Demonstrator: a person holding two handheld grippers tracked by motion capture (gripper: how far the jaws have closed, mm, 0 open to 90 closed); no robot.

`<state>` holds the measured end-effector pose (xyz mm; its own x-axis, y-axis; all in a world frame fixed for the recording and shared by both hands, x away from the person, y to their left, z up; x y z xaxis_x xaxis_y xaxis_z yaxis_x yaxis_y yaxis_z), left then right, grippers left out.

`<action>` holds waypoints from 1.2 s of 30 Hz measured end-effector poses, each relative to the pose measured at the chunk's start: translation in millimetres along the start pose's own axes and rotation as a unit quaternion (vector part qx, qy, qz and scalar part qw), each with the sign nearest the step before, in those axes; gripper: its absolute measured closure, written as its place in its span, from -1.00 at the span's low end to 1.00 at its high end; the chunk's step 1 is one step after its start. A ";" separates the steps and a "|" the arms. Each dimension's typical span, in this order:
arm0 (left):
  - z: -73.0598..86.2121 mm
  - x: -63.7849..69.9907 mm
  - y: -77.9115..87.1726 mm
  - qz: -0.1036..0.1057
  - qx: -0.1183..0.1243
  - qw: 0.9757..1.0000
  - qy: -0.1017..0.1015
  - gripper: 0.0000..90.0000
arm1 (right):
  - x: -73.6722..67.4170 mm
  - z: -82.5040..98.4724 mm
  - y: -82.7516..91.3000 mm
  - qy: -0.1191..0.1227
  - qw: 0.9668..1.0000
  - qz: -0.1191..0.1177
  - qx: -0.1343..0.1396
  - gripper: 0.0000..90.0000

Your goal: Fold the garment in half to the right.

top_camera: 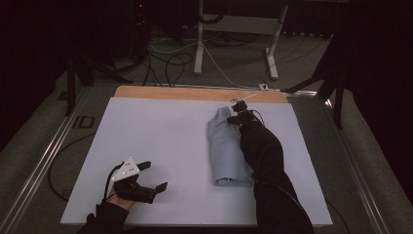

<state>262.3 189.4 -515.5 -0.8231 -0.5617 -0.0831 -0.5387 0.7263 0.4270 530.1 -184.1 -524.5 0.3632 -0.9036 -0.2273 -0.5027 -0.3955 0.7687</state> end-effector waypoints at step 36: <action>7.9 -7.2 26.9 -0.019 0.002 1.000 -0.004 -0.98 | -70.9 56.0 123.9 0.087 0.993 -0.074 0.014 0.33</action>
<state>252.4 216.1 -510.5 -0.8032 -0.5860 -0.1071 -0.5709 0.7058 0.4194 398.1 -178.3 -446.6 0.5636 -0.7938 -0.2285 -0.4541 -0.5288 0.7170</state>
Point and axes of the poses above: each handheld gripper's, and its own axes: y roughly backward along the jaws, z roughly out of its underside, x roughly to its right, the point moved 1 cm from there along -y, roughly forward along the jaws, and after that the axes turned 14 degrees about -y, right-handed, at the moved point
